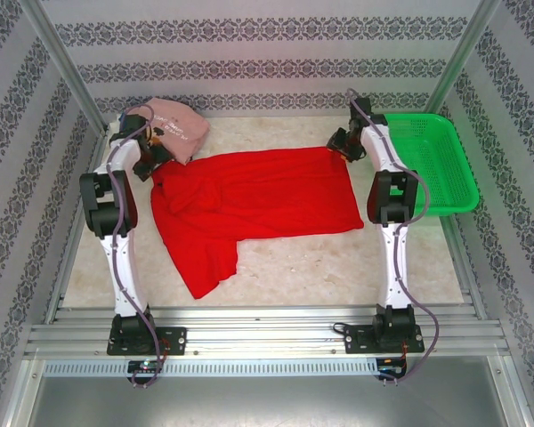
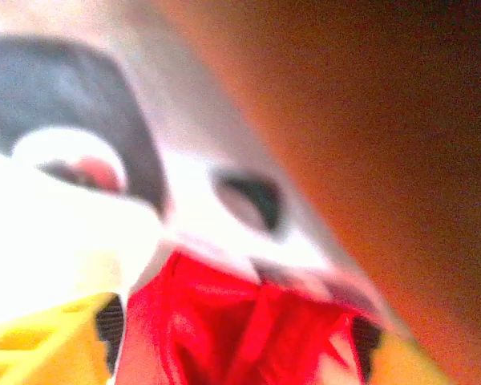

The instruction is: Fold and stack the t-shirts

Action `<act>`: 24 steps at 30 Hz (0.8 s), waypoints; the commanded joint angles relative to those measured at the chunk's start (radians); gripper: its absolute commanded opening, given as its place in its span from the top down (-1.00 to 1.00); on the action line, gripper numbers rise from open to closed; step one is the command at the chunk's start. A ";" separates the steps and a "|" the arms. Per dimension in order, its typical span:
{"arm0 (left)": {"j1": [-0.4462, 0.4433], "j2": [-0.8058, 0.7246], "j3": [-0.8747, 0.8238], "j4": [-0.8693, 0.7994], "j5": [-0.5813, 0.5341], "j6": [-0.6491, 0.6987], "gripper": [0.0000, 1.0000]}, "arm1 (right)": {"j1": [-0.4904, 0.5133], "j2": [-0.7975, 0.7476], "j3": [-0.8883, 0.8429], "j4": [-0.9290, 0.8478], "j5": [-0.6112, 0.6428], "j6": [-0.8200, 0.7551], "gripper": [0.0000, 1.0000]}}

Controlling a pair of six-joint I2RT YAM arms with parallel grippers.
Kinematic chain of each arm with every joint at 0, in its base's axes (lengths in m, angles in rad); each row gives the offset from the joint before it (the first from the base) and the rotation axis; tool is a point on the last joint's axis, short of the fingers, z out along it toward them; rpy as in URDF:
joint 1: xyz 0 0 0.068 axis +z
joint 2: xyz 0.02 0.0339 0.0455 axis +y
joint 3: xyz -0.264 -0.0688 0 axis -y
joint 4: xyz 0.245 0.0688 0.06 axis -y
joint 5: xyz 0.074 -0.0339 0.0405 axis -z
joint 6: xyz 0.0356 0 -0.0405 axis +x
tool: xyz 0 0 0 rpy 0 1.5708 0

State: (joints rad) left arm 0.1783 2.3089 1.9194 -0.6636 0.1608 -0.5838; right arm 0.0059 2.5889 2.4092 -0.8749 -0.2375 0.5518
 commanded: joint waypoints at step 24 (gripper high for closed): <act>-0.481 -1.269 -1.109 -0.333 0.106 -0.457 -0.85 | -0.045 -1.023 -1.291 -0.038 0.034 -0.029 -0.22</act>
State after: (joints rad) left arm -0.2466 1.0824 0.8635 -0.9604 0.2443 -0.8932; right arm -0.0059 1.5757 1.1500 -0.9508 -0.2417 0.5198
